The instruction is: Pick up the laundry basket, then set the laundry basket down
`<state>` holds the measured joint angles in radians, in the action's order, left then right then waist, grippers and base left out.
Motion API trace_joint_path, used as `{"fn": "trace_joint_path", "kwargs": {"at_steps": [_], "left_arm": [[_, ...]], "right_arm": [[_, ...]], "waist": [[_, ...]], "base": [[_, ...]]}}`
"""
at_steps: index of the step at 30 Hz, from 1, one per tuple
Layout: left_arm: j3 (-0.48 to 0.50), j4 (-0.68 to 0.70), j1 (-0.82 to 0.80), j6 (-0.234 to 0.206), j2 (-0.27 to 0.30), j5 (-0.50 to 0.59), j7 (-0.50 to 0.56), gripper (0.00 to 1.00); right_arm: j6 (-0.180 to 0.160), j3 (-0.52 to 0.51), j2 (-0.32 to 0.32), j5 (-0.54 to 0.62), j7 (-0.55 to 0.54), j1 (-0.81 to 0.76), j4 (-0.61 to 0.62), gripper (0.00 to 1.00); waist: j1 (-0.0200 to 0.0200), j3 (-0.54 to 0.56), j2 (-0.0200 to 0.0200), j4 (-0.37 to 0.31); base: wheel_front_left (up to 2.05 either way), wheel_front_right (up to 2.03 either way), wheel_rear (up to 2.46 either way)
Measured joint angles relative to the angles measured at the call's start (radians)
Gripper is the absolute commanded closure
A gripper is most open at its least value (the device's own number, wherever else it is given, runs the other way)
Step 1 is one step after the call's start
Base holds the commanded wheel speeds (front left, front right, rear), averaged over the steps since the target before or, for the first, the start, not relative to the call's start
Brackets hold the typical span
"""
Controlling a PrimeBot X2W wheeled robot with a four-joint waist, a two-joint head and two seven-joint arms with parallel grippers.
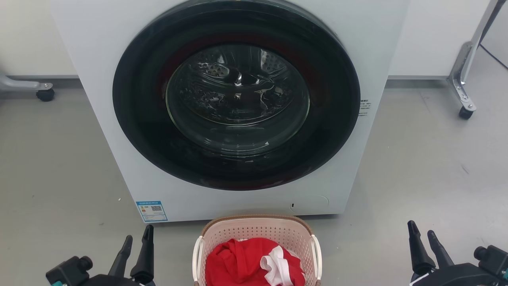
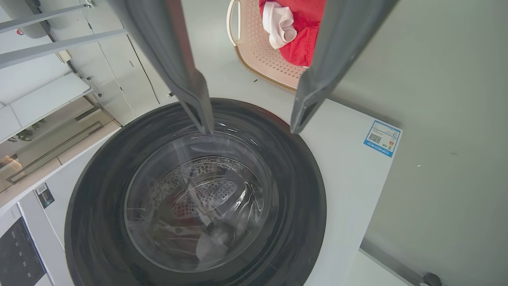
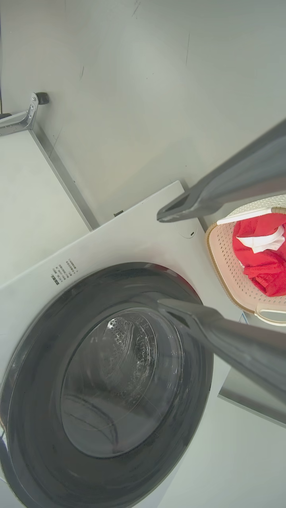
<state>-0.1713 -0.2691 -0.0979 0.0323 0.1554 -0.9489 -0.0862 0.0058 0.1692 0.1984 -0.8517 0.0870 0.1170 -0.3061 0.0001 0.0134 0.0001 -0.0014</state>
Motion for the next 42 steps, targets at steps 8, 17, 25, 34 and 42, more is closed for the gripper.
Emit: {"fn": "trace_joint_path", "kwargs": {"at_steps": [8, 17, 25, 34, 42], "left_arm": [[-0.037, 0.004, 0.000, -0.031, 0.010, 0.130, -0.028, 0.00], [-0.053, 0.002, 0.000, -0.061, 0.013, 0.247, -0.058, 0.00], [-0.058, -0.012, 0.006, -0.087, 0.008, 0.345, -0.085, 0.00], [-0.054, -0.020, 0.024, -0.113, -0.007, 0.433, -0.119, 0.00], [-0.053, -0.022, 0.025, -0.132, -0.017, 0.530, -0.146, 0.00]], "right_arm": [[-0.025, 0.041, 0.012, 0.130, 0.026, 0.000, -0.002, 0.00], [-0.051, 0.083, 0.022, 0.270, 0.057, -0.001, -0.009, 0.00], [-0.071, 0.113, 0.025, 0.384, 0.085, -0.004, -0.020, 0.00], [-0.095, 0.126, 0.026, 0.498, 0.118, -0.007, -0.018, 0.00], [-0.114, 0.123, 0.026, 0.601, 0.144, -0.011, 0.002, 0.00]], "waist": [[0.0000, 0.003, 0.0000, -0.001], [-0.0001, 0.007, 0.0000, -0.001], [-0.0001, 0.008, 0.0000, -0.003], [-0.0001, 0.009, 0.0000, -0.008], [-0.0003, 0.012, 0.0000, -0.011]], "base": [[0.00, 0.00, 0.00], [0.00, 0.00, 0.00], [0.00, 0.00, 0.00], [0.00, 0.00, 0.00], [0.00, 0.00, 0.00]]}}
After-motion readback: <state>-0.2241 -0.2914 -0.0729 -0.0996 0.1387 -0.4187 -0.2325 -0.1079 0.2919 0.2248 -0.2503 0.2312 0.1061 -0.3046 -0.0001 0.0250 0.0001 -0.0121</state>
